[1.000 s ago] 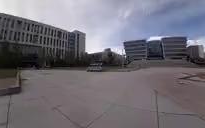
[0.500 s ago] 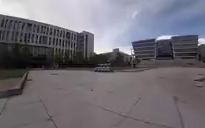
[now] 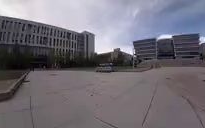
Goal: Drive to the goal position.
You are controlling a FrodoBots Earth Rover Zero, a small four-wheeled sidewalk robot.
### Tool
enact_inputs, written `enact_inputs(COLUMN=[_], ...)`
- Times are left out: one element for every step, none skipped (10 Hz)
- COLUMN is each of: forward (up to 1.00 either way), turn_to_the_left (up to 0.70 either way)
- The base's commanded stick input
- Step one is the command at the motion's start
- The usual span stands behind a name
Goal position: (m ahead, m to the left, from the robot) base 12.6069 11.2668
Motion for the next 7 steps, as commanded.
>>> enact_inputs(forward=[0.7,0.7,0.7,0.7,0.7,0.7,0.7], turn_to_the_left=[0.01,0.01,0.01,0.06,0.29,0.35,0.35])
